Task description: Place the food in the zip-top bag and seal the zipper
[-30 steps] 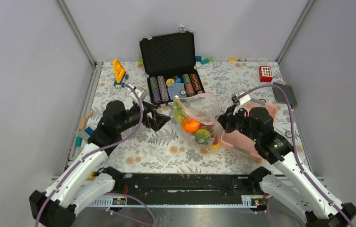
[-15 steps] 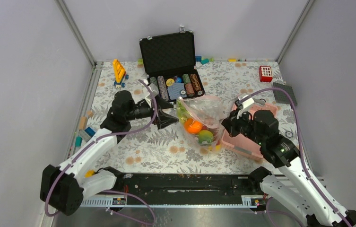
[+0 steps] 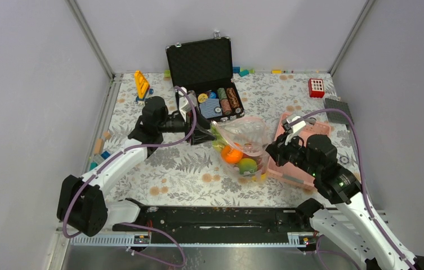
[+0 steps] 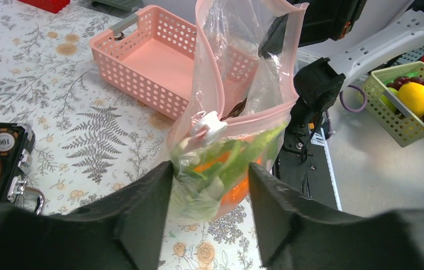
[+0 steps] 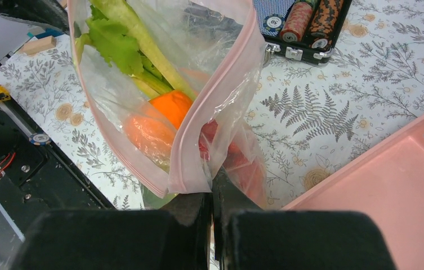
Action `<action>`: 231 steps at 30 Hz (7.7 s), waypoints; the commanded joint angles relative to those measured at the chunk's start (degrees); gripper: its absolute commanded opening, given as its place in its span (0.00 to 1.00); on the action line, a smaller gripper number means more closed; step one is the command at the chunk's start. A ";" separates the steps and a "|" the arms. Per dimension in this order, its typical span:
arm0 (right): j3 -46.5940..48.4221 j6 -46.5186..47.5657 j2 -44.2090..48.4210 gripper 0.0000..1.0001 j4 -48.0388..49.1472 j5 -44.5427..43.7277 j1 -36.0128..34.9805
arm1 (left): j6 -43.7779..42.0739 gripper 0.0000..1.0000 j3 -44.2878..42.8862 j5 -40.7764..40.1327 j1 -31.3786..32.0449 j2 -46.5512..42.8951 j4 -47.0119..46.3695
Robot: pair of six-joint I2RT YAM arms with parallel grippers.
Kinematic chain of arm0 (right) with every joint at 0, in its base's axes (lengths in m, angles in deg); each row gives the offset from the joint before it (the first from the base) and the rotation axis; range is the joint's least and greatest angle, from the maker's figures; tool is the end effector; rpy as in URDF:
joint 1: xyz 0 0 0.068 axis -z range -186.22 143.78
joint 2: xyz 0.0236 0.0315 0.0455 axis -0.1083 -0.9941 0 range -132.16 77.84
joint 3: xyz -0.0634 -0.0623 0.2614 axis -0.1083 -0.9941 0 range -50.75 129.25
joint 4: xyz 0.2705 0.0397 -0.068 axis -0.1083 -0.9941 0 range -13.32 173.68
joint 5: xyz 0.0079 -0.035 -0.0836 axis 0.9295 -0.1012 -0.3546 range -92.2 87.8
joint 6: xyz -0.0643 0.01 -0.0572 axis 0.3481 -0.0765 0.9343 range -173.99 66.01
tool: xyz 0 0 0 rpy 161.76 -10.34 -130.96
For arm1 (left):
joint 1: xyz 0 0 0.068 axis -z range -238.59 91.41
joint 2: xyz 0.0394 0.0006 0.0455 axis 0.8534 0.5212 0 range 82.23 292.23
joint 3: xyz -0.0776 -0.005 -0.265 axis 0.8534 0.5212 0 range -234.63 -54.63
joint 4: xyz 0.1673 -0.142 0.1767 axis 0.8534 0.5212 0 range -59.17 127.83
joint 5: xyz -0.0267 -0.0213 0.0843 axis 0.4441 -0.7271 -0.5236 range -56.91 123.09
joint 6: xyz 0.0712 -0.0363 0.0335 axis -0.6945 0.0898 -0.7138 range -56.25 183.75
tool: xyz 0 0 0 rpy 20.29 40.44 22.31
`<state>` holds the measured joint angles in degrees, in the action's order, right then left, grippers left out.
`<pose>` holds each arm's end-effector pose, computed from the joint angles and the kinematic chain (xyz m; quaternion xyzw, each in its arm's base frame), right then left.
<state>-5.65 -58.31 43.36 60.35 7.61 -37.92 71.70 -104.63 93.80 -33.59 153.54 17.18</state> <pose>0.1603 0.1143 0.3401 -0.2361 0.7434 0.2558 0.5711 0.2573 -0.1937 0.3111 0.4253 0.5931 -0.5259 0.4369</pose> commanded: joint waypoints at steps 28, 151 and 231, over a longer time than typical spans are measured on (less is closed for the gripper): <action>-0.51 -0.10 1.61 0.00 2.39 0.91 0.43 | 7.74 0.32 -5.36 14.13 0.66 8.36 -20.09; 31.36 30.39 -37.55 0.00 -6.85 15.53 -12.33 | 2.59 0.00 -16.81 -59.23 24.09 -21.52 31.76; -2.49 -23.04 -15.19 0.27 -14.38 -13.03 6.74 | 11.80 0.61 -18.54 -53.81 13.02 9.16 32.27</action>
<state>-8.84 -86.05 26.03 53.81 13.84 -31.76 83.26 -122.71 33.73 -20.54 163.90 54.27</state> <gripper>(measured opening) 0.194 0.385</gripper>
